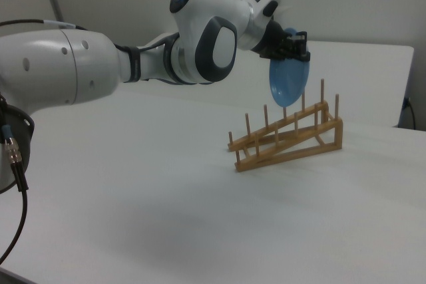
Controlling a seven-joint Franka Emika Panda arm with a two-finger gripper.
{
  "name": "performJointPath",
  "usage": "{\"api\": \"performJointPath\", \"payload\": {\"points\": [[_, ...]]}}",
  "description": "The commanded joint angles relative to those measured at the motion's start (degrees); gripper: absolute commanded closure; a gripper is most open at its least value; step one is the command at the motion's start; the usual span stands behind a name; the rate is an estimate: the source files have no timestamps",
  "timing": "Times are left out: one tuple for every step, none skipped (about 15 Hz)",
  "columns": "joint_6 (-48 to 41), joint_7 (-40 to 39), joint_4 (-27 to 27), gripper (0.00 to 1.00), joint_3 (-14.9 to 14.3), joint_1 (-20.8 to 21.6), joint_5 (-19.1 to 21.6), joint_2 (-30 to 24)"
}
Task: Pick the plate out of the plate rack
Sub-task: 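Lift the gripped blue plate up out of the wooden rack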
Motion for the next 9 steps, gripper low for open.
{"api": "performJointPath", "payload": {"points": [[0.4, 6.4, -2.0, 1.0, 0.1, 1.1, 2.9, -1.8], [0.4, 9.2, -1.9, 1.0, 0.1, 1.7, 3.0, -1.9], [0.4, 11.9, -1.9, 1.0, 0.2, 2.1, 3.1, -2.0], [0.4, 14.5, -2.0, 1.0, 0.2, 2.7, 3.1, -2.3], [-0.2, 16.4, -2.1, 1.0, 0.2, 3.2, 3.1, -2.4], [-3.0, 17.5, -2.2, 1.0, 0.2, 4.2, 3.4, -2.5], [-6.7, 18.4, -2.2, 1.0, 0.2, 5.4, 4.0, -2.5], [-10.2, 18.8, -2.2, 1.0, 0.2, 6.3, 4.6, -2.7], [-14.5, 18.9, -2.2, 1.0, 0.2, 7.1, 5.7, -3.1]]}}
